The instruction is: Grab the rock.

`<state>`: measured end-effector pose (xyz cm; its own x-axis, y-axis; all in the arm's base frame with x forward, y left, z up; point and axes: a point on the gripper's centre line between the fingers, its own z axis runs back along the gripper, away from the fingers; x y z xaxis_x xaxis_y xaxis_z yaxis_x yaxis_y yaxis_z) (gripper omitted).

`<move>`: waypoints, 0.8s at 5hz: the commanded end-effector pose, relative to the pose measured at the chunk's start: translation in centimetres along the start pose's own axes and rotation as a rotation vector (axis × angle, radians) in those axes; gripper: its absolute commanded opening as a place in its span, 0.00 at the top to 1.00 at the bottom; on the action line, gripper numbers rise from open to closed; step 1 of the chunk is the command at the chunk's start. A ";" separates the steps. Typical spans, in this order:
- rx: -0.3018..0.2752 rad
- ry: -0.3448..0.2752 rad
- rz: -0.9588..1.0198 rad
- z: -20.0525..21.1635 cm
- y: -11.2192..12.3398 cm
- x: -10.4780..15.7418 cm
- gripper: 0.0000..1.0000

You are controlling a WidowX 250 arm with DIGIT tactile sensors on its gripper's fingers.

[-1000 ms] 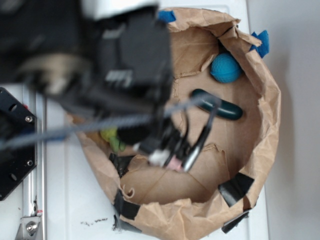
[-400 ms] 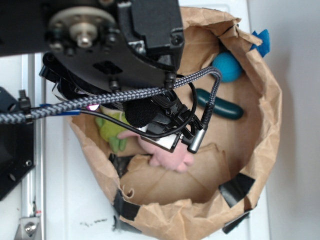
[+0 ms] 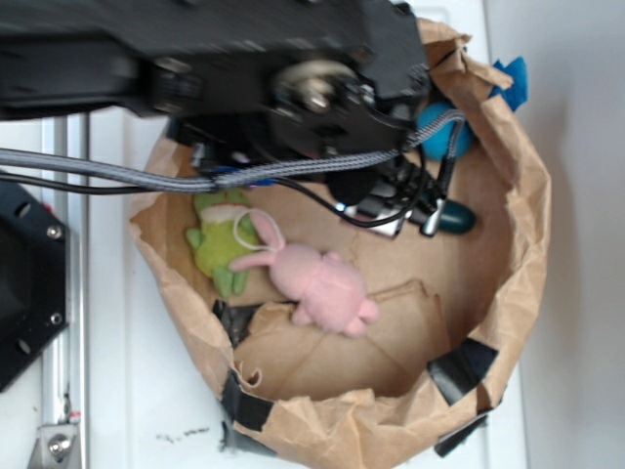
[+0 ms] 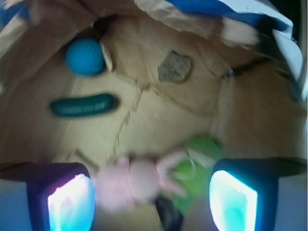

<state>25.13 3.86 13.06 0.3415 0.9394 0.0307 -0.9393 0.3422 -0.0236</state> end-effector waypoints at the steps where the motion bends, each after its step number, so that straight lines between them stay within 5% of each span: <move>1: 0.048 -0.038 0.102 -4.5 0.5 3.9 0.00; 4: 0.091 -0.072 0.083 -4.4 2.2 3.1 0.00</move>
<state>24.52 6.85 7.27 0.2792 0.9575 0.0717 -0.9559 0.2701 0.1156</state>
